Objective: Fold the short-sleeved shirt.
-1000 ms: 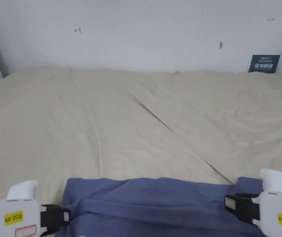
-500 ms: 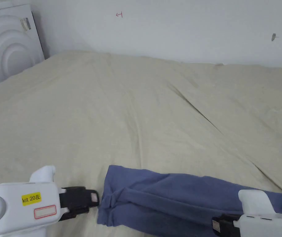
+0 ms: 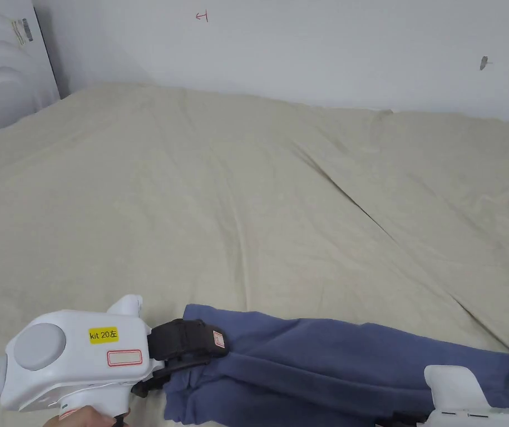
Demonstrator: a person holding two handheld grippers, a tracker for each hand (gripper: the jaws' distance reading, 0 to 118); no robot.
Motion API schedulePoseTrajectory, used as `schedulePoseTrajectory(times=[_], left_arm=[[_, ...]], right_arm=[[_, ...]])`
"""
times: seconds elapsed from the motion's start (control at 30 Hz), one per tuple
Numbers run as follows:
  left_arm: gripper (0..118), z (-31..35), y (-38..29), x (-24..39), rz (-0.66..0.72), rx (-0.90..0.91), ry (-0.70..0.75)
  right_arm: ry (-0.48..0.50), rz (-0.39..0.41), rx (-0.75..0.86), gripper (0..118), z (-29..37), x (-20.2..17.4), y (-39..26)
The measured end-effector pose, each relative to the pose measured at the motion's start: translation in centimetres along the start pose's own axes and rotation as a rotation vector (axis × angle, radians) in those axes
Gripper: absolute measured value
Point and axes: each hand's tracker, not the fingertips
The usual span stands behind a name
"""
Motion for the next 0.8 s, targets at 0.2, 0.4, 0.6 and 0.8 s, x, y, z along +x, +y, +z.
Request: schedulePoseTrajectory(times=[0.2, 0.4, 0.6, 0.8], left_arm=[[42, 0.3, 0.0, 0.9, -0.052, 0.011, 0.131], [17, 1.0, -0.7, 0.1, 0.015, 0.042, 0.109], [15, 2.4, -0.7, 3.0, -0.053, 0.064, 0.096], [15, 4.1, -1.3, 9.8, -0.142, 0.126, 0.072]], right_arm=[[0.010, 0.002, -0.002, 0, -0.1, 0.0, -0.2], [0.023, 0.015, -0.008, 0, 0.2, -0.2, -0.8], [0.033, -0.024, -0.004, 0, 0.9, 1.3, -1.5], [0.018, -0.058, 0.021, 0, 2.6, 3.2, -2.3]])
